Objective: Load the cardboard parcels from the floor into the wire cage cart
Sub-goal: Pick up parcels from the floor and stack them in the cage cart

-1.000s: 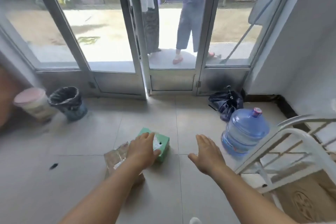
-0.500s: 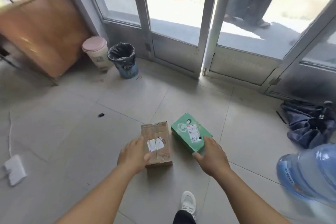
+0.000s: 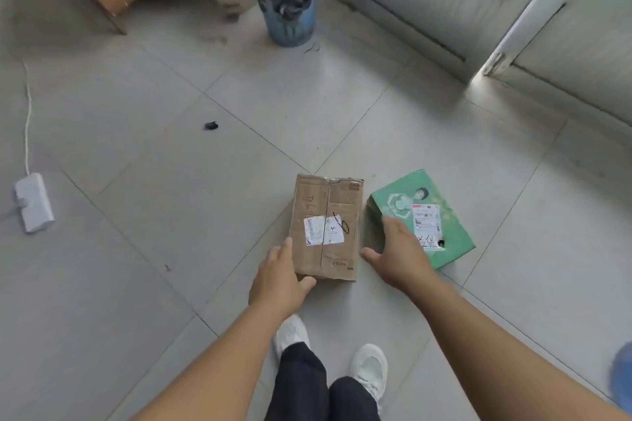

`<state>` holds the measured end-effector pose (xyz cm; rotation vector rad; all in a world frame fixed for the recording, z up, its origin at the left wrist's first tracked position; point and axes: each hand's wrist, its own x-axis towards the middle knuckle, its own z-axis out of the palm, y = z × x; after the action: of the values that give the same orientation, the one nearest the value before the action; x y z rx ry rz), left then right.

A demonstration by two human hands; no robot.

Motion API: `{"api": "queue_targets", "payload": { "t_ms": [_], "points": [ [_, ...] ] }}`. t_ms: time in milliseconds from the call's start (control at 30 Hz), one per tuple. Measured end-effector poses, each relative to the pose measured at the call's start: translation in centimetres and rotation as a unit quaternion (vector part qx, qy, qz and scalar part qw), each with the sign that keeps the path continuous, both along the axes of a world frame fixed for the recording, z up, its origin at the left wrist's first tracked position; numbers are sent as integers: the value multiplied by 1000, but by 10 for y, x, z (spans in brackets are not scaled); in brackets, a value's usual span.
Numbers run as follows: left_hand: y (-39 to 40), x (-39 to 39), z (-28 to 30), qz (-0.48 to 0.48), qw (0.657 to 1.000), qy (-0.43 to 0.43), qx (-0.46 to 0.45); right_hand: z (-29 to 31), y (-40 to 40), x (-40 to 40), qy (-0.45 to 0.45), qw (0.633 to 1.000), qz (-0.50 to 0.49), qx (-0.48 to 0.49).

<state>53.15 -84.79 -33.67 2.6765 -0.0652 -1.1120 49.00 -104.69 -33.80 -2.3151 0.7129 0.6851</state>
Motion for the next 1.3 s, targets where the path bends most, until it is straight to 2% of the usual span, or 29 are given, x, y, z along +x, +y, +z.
{"api": "queue_targets", "payload": {
  "t_ms": [267,433,567,667,767,967,1167,1300],
  "points": [
    [12,17,-154,23,997,64,21,-155,6,54,31,999,27,-15],
    [16,27,-225,70,993,88,27,-232,3,95,40,994,80,-59],
    [12,27,-266,128,984,119,18,-274,-7,131,30,991,85,-100],
    [11,23,-286,144,984,106,6,-292,-13,152,34,985,118,-118],
    [16,27,-296,121,990,75,-7,-301,-20,166,40,976,159,-142],
    [51,69,-301,93,995,31,-14,-304,-19,173,23,970,142,-194],
    [89,90,-304,262,962,28,-70,-304,4,167,81,972,90,-202],
    [84,83,-300,395,908,35,-137,-311,15,158,63,992,17,-104]
  ]
}}
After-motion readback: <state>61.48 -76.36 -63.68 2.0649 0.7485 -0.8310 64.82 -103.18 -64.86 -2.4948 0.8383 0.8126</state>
